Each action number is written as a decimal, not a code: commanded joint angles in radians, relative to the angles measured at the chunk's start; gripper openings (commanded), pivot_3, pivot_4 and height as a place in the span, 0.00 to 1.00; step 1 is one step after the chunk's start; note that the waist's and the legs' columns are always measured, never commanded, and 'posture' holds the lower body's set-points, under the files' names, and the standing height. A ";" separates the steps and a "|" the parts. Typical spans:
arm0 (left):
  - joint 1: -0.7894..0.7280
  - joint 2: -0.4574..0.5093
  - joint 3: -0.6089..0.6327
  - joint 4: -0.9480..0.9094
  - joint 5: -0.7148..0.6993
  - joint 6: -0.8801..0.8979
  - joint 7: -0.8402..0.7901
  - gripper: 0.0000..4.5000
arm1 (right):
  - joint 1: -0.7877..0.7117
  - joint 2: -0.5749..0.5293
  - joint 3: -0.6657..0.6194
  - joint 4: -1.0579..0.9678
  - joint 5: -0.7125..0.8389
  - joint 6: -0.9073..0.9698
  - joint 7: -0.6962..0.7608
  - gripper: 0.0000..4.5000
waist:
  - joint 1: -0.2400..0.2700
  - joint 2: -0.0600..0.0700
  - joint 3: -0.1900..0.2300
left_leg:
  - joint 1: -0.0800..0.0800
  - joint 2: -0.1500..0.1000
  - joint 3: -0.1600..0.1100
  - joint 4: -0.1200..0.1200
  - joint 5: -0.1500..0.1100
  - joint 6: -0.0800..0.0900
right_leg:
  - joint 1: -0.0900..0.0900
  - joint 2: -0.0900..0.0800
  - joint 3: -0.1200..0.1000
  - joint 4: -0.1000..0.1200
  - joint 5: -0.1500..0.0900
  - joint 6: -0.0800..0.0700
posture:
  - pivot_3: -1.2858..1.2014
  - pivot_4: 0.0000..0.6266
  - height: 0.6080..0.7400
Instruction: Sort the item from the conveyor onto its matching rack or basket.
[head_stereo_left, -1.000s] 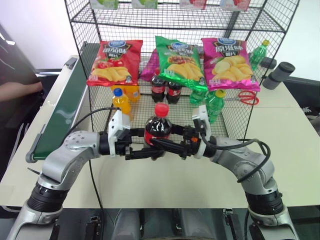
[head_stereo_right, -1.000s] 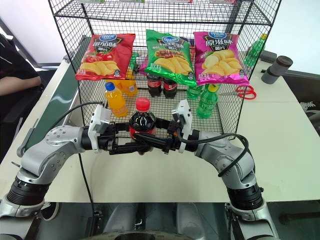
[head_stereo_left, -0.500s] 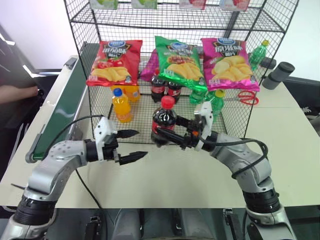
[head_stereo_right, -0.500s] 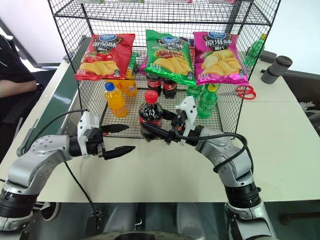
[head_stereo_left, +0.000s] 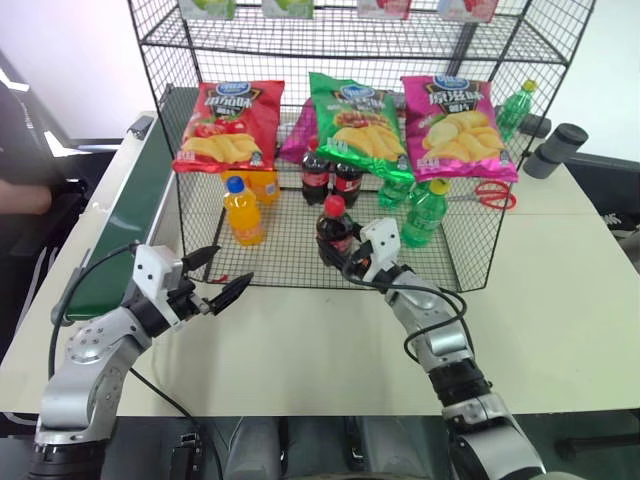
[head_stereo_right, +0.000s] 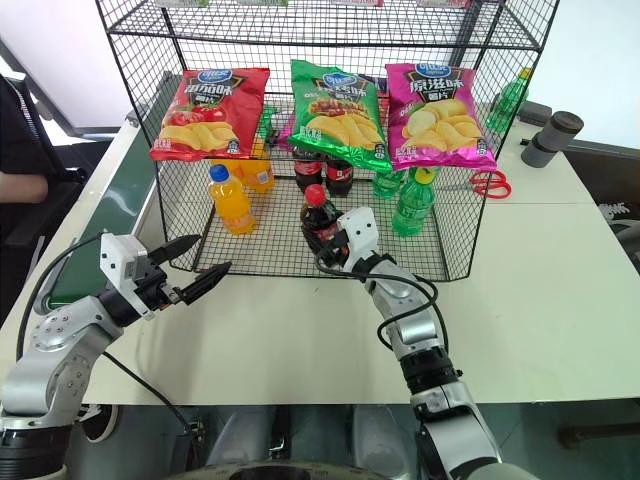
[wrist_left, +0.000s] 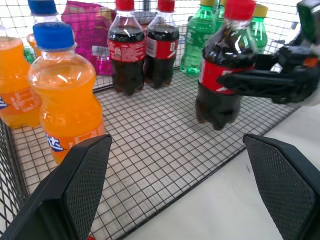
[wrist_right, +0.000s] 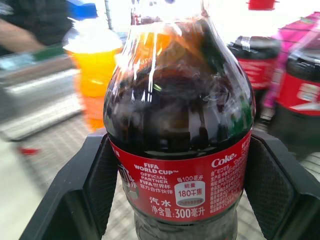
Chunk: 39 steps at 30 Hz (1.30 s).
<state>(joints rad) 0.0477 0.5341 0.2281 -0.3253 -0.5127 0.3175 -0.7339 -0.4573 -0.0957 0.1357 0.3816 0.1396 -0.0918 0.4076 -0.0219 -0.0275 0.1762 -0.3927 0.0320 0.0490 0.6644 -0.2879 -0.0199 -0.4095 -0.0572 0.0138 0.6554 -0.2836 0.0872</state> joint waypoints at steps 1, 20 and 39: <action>0.005 -0.003 0.007 -0.031 0.001 -0.023 0.007 1.00 | -0.095 0.040 -0.032 0.109 -0.033 -0.144 -0.052 0.66 | -0.002 0.000 0.000 | 0.000 0.000 0.000 0.000 0.000 0.000 | 0.000 0.000 0.000 0.000 0.000 0.000 | 0.52 0.24 1.00; -0.041 -0.013 -0.040 -0.026 0.013 -0.018 0.022 1.00 | -0.261 0.115 -0.106 0.469 -0.026 -0.278 0.016 0.99 | -0.024 0.000 0.000 | 0.000 0.000 0.000 0.000 0.000 -0.001 | 0.000 -0.001 0.000 0.002 0.000 0.000 | 0.52 0.24 1.00; -0.035 0.025 -0.036 -0.023 0.028 0.036 0.036 1.00 | 0.226 -0.303 -0.132 -0.428 0.157 0.140 0.342 0.99 | -0.016 0.001 0.000 | 0.001 0.000 -0.001 -0.001 0.000 -0.001 | 0.000 -0.004 -0.001 0.001 0.000 0.000 | 0.52 0.24 1.00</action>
<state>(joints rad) 0.0151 0.5521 0.1814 -0.3237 -0.4877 0.3480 -0.6978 -0.2389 -0.3791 0.0371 0.0699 0.2371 -0.0036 0.7174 -0.0382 -0.0266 0.1764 -0.3921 0.0315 0.0481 0.6630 -0.2879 -0.0204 -0.4087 -0.0607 0.0133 0.6561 -0.2838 0.0870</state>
